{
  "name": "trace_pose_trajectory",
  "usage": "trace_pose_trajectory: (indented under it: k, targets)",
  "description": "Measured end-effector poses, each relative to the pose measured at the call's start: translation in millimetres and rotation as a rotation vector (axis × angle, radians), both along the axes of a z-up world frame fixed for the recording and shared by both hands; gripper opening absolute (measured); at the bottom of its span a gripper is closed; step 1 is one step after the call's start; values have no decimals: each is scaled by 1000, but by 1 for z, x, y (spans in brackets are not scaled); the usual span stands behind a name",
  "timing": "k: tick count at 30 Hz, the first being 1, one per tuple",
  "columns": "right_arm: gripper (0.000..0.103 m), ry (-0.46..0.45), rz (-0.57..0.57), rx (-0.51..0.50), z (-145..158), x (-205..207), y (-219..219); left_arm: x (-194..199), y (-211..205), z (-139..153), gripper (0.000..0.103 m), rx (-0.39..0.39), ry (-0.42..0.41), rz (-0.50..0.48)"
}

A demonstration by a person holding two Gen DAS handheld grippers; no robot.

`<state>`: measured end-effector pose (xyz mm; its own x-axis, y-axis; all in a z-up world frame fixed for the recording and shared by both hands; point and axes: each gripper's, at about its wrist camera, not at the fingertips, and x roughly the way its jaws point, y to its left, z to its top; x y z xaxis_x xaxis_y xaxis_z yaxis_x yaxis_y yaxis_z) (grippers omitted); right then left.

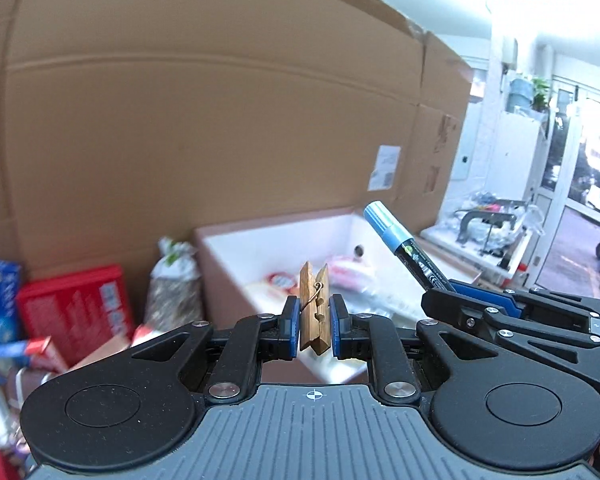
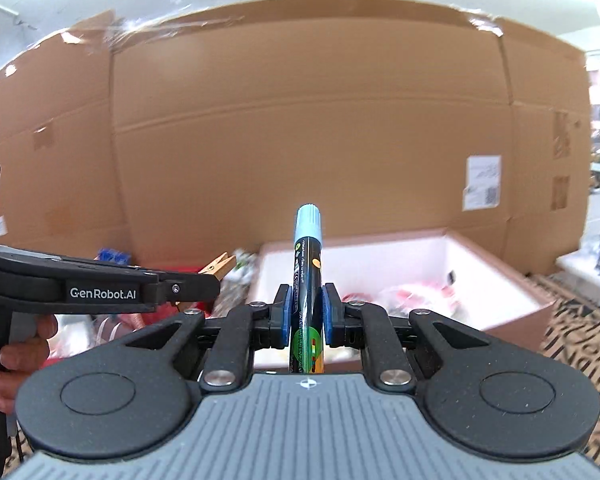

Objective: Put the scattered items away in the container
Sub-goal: 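Lift the clothespin with the left tool while the right tool carries the marker to the box, then open both tools to drop the clothespin and marker into the box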

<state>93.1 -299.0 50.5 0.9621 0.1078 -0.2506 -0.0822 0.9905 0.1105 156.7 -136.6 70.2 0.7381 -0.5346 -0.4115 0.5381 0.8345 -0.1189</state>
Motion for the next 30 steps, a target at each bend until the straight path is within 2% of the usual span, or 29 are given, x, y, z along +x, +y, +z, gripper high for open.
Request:
trace_pose_trajectory:
  k: [7,16,30]
  targets:
    - [18,-7,-56,1,2,21,-27,38,-40,0,11,0,33,5]
    - [18,24,-97,11,-5,45,-52,74,-72,-18,11,32,64,45]
    - [18,67,-104,20,-21,77,-57,104,-81,-37,11,71,94,70]
